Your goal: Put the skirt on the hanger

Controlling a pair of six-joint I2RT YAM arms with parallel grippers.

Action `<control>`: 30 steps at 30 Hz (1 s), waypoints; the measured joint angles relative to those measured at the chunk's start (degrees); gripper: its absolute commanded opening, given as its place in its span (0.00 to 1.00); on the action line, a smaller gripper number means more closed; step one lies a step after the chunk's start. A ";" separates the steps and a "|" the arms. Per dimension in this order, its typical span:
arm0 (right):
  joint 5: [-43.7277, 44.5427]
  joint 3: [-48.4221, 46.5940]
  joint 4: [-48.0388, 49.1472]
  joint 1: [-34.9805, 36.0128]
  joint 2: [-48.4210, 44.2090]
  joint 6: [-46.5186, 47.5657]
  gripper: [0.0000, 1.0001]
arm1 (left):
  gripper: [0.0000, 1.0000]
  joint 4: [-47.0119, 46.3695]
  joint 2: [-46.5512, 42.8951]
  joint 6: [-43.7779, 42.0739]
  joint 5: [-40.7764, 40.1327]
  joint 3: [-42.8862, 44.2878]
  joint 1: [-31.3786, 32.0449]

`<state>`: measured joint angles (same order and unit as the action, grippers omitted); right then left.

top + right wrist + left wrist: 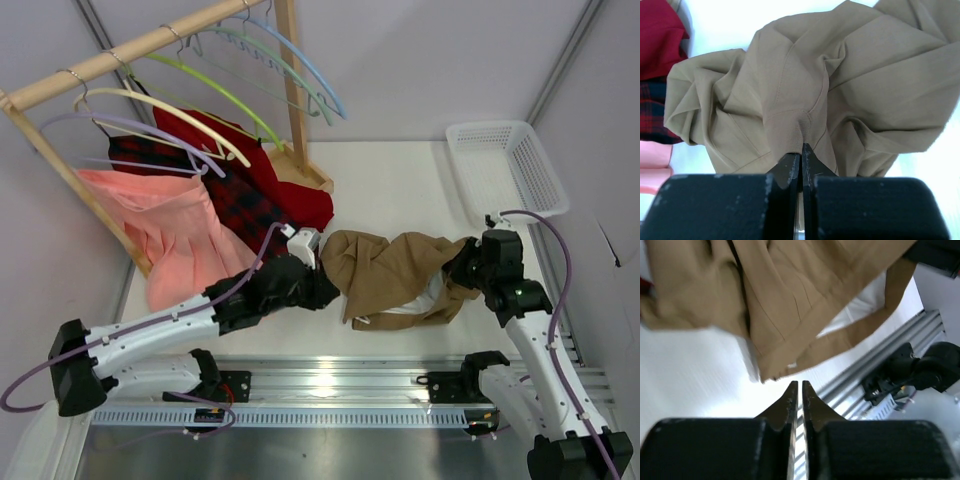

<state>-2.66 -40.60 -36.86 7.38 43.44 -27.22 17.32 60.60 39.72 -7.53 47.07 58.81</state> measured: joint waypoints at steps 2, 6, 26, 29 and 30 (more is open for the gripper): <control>-0.92 0.50 1.68 0.00 0.44 0.00 0.00 | 0.27 -1.86 0.26 5.88 -1.70 -2.47 2.54; -2.16 1.16 5.27 0.00 1.66 0.04 0.00 | 0.45 -5.68 3.04 16.92 -7.06 -6.12 6.32; -4.07 2.69 13.53 0.00 1.51 1.64 0.00 | 0.50 6.56 32.48 51.54 -23.37 8.48 18.23; -4.50 2.69 13.70 0.00 1.40 1.64 0.00 | 0.51 9.46 34.75 53.94 -24.28 12.68 18.47; -4.66 2.69 13.79 0.00 1.38 1.64 0.00 | 0.51 10.32 35.34 54.77 -24.48 13.92 18.56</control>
<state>-7.31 -37.91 -23.07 7.38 44.82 -25.58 27.64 95.94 94.50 -32.01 60.99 77.36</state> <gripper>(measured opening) 0.014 0.512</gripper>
